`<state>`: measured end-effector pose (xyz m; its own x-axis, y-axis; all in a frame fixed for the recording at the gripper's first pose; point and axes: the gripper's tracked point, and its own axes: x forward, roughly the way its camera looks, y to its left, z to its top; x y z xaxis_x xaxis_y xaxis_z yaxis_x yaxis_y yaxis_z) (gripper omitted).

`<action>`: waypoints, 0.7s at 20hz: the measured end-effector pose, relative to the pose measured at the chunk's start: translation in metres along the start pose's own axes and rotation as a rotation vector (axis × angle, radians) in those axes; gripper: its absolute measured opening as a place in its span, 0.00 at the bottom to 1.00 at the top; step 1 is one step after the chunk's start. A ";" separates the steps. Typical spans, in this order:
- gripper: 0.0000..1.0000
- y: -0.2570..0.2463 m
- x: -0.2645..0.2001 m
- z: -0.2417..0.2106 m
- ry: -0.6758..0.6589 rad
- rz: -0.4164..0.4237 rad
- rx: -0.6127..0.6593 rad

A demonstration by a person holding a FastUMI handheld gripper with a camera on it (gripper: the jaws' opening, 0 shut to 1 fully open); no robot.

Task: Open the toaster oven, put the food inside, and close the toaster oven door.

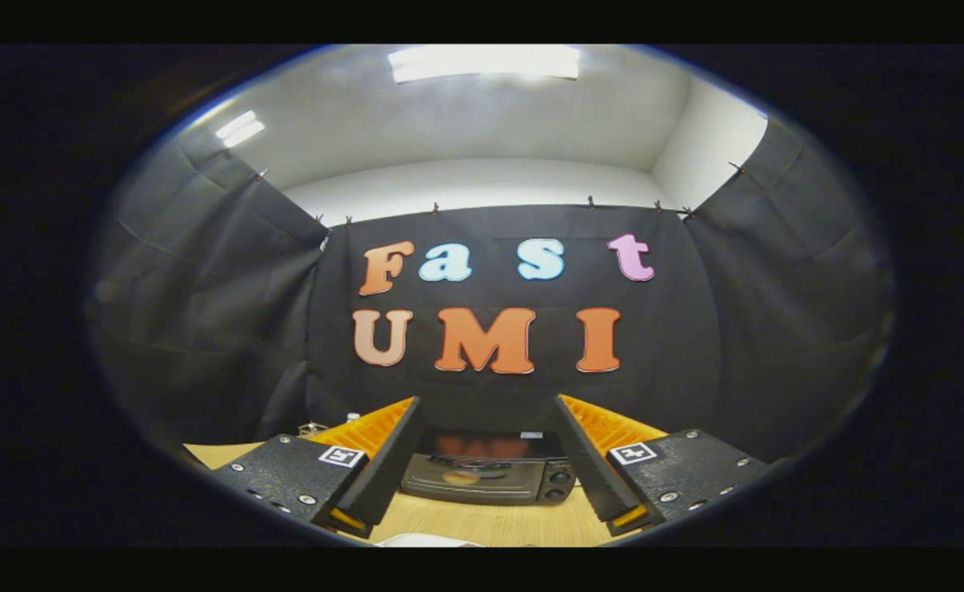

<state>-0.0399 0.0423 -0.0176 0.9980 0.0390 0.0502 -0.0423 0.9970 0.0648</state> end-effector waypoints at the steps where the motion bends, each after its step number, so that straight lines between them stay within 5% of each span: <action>1: 0.93 0.001 0.000 0.002 -0.002 -0.001 0.006; 14: 0.93 0.022 0.016 0.008 -0.011 0.043 0.023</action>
<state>-0.0257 0.0642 -0.0072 0.9946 0.0809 0.0649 -0.0863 0.9926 0.0851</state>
